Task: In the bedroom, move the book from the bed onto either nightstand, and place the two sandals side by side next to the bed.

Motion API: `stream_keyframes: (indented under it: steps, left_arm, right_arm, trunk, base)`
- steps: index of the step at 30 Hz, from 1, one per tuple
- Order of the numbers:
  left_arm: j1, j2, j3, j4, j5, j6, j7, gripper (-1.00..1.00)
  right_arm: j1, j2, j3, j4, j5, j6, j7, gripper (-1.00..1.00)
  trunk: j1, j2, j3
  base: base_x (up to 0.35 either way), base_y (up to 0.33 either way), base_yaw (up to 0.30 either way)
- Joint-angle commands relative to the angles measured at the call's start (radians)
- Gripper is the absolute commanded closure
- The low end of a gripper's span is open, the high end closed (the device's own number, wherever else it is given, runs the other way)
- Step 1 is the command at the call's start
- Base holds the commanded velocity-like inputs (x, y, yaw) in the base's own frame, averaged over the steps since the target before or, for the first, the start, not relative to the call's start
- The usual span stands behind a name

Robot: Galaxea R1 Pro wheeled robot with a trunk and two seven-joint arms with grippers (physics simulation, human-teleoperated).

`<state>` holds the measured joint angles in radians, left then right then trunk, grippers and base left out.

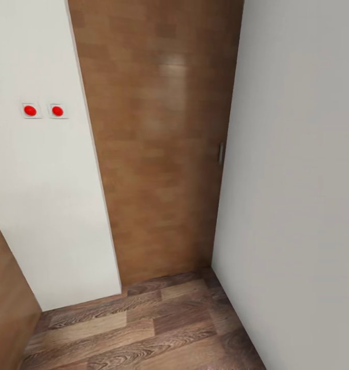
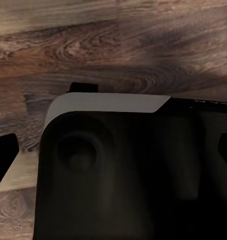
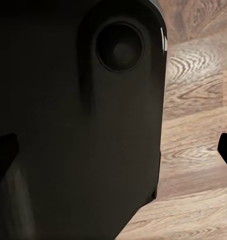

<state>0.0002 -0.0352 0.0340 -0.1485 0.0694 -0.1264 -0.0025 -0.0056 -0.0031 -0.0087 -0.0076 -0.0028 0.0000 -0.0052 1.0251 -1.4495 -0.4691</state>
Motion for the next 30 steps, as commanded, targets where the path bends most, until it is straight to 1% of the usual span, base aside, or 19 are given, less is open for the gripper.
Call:
stream_keyframes:
  steps: [1, 23, 30]
  left_arm:
    - [0.000, 0.000, 0.003, 0.000, 0.007, -0.002, 0.000, -1.00]
    - [0.000, 0.000, 0.003, 0.001, 0.005, -0.001, 0.000, -1.00]
    - [0.000, 0.005, 0.004, 0.001, 0.004, -0.002, 0.001, -1.00]
  right_arm:
    - [-0.001, 0.000, -0.001, 0.000, 0.000, 0.000, -0.001, -1.00]
    - [-0.001, -0.002, -0.002, 0.000, 0.000, 0.000, 0.000, -1.00]
    - [-0.001, -0.003, -0.002, 0.000, -0.001, 0.000, 0.001, -1.00]
  trunk:
    - [0.000, 0.000, -0.001]
    - [0.000, 0.000, -0.001]
    - [0.000, 0.000, -0.001]
  base:
    - [0.000, 0.000, -0.284]
    - [0.000, 0.000, -0.284]
    - [0.000, 0.000, -0.284]
